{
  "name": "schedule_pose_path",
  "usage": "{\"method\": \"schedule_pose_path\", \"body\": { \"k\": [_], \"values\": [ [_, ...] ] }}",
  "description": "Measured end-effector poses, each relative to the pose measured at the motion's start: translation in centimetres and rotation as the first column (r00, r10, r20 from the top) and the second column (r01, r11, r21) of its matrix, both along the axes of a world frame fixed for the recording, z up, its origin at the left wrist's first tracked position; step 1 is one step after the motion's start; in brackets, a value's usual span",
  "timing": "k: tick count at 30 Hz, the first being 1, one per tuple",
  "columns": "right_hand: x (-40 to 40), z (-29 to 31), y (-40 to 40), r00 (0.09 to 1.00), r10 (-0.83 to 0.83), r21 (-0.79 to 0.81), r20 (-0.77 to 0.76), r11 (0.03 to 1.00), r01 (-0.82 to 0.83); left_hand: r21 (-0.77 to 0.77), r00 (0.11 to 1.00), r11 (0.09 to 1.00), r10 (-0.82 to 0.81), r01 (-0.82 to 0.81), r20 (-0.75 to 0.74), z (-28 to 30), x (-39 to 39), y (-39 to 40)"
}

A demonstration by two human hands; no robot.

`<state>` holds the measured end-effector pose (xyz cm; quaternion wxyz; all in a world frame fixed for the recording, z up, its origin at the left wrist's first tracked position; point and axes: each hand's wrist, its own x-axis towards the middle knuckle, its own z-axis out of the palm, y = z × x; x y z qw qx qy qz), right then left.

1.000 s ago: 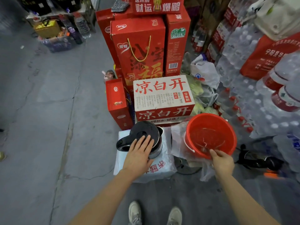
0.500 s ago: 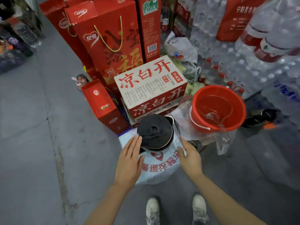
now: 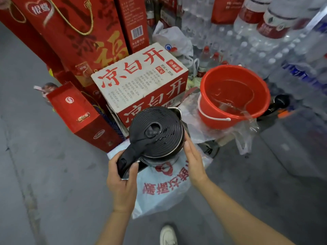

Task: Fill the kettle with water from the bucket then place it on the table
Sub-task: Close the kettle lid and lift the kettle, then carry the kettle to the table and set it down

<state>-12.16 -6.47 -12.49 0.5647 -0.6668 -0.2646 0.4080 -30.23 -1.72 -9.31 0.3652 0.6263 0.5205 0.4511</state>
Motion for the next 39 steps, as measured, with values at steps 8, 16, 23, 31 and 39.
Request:
{"method": "schedule_pose_path", "body": {
  "k": [8,16,23,31,39],
  "values": [
    [-0.5,-1.1,2.0,0.983,-0.03,0.209,-0.18,0.976,0.068,-0.017,0.93,0.993,0.119,-0.121,0.348,-0.4,2.2,1.7],
    [0.8,2.1,-1.0,0.96,-0.107,0.317,-0.257,0.93,0.189,-0.076,0.906,0.997,0.014,0.02,0.423,4.4,4.5,1.1],
    [3.7,9.1,-6.1,0.925,-0.28,0.348,-0.258,0.866,0.359,-0.098,0.899,0.975,-0.144,0.201,0.414,12.4,8.8,-0.6],
    [7.4,18.8,-13.2,0.816,-0.555,0.402,-0.159,0.719,0.567,-0.11,0.791,0.857,-0.406,0.503,0.458,21.9,15.9,-4.0],
    [12.2,26.0,-23.9,0.589,-0.802,0.435,-0.097,0.498,0.75,-0.035,0.55,0.626,-0.655,0.779,0.519,29.7,25.1,-10.1]
  ]
}}
